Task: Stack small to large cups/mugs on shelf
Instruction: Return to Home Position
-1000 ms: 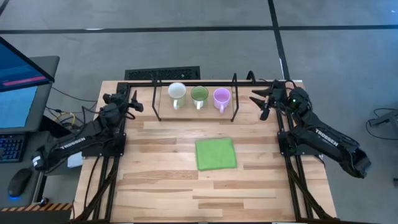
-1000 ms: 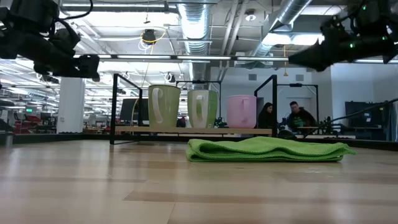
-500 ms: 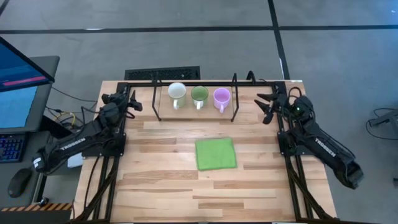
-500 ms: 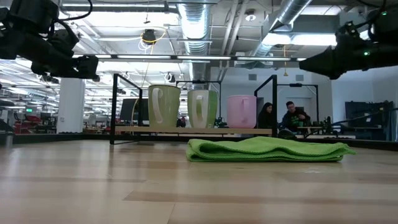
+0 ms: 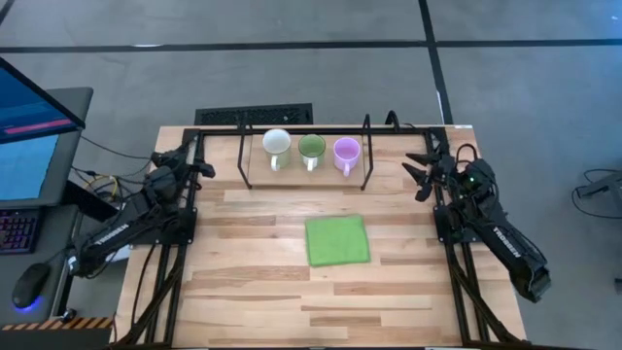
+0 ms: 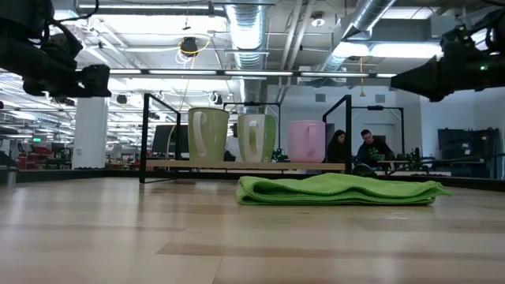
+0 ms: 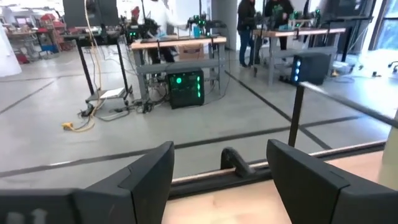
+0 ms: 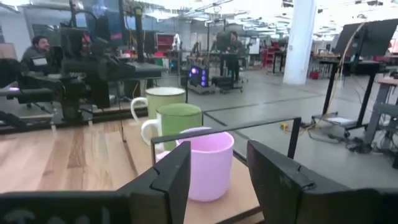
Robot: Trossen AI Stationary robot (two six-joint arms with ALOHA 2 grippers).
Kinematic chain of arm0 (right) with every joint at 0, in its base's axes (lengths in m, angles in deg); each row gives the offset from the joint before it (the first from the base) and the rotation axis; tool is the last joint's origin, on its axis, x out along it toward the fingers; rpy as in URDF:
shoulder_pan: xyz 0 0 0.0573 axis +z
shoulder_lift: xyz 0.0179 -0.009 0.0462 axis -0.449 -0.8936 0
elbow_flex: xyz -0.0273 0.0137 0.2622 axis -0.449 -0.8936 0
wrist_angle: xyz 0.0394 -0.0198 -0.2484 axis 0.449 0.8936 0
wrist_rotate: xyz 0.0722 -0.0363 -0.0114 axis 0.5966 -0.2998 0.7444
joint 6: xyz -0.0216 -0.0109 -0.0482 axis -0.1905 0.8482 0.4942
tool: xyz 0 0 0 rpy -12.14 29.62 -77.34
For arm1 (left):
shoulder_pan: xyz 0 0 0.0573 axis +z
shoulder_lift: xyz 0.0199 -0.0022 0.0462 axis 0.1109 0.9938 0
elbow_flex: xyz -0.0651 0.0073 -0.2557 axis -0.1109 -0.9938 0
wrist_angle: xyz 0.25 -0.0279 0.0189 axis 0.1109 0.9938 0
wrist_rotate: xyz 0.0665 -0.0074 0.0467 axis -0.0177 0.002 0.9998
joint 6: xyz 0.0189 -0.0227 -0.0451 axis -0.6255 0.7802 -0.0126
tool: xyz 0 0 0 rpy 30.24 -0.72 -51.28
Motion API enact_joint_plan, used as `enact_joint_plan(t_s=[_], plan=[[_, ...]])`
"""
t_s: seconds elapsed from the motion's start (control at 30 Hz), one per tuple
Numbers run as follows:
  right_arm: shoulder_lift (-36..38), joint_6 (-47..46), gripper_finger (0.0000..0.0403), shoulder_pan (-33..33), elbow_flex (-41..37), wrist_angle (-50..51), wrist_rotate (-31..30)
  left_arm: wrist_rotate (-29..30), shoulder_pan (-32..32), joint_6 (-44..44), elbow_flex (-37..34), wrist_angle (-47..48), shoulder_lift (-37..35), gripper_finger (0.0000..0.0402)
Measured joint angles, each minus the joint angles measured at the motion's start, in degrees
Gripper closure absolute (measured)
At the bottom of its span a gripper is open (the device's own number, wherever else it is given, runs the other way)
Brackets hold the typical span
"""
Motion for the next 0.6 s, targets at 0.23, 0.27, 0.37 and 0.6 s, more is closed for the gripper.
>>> enact_joint_plan(t_s=[0.23, 0.27, 0.37, 0.6], plan=[[-0.14, 0.85, 0.0226, 0.07, 0.04, 3.91, -0.48, -1.41, -0.06, 0.66, 0.04, 1.59, -0.30, 0.0155], [-0.14, 1.39, 0.0226, 0.07, 0.04, 4.08, -0.55, -1.42, -0.06, 0.76, 0.04, 1.95, -0.28, 0.0155], [-0.13, 2.11, 0.0226, 0.00, 0.04, 4.00, -0.84, -1.39, -0.06, 1.22, 0.04, 2.54, -0.28, 0.0155], [-0.13, 3.54, 0.0226, -0.01, 0.04, 3.08, -4.86, -1.21, -0.06, 2.54, 0.04, 5.29, -0.28, 0.0155]])
